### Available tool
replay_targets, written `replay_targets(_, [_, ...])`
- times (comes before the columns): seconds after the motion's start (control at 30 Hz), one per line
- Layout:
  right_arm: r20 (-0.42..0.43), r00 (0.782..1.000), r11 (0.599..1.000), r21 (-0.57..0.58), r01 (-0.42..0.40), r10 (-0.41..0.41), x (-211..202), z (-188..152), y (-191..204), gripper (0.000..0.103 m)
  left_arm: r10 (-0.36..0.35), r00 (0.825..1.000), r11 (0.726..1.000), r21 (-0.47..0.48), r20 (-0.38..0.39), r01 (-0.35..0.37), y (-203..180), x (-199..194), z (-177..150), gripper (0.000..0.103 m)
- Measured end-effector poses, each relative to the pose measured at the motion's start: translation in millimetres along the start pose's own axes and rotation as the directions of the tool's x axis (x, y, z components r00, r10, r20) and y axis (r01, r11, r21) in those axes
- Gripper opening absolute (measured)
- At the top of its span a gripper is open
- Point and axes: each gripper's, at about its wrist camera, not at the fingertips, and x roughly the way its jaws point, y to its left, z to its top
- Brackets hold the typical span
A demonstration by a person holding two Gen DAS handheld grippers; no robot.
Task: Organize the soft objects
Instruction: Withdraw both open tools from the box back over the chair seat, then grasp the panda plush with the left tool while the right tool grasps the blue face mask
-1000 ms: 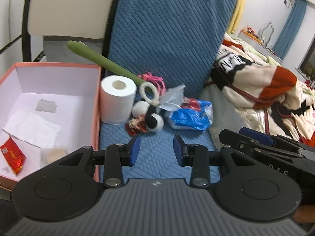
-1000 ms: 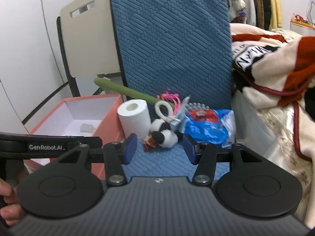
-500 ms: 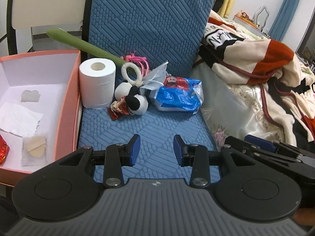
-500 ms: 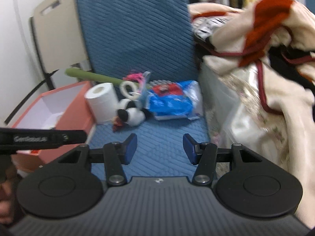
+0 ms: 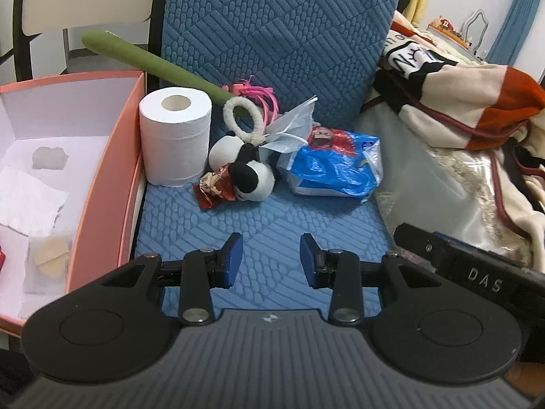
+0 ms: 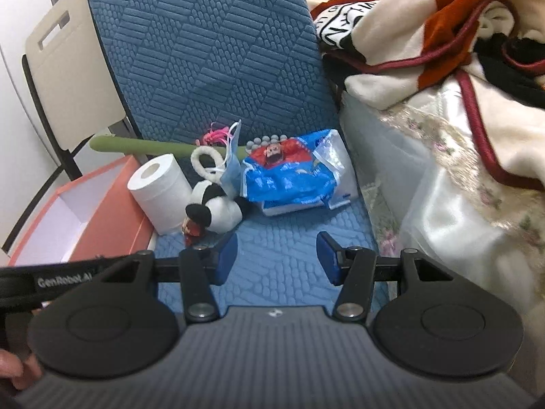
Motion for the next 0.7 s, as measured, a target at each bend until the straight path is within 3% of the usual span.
replay_targets(0.23, [-0.013, 0.999, 0.999, 0.000, 0.034, -0.034, 30.7, 12.7, 0.3, 0.054, 0.017, 1.000, 1.000, -0.001, 0.008, -0.017, 5.0, 21.2, 11.7, 0.042])
replay_targets(0.7, [0.018, 0.999, 0.996, 0.081, -0.044, 0.043, 78.0, 32.1, -5.6, 0.054, 0.006, 1.000, 0.997, 0.072, -0.001, -0.006, 15.6, 81.4, 42.2, 0.042])
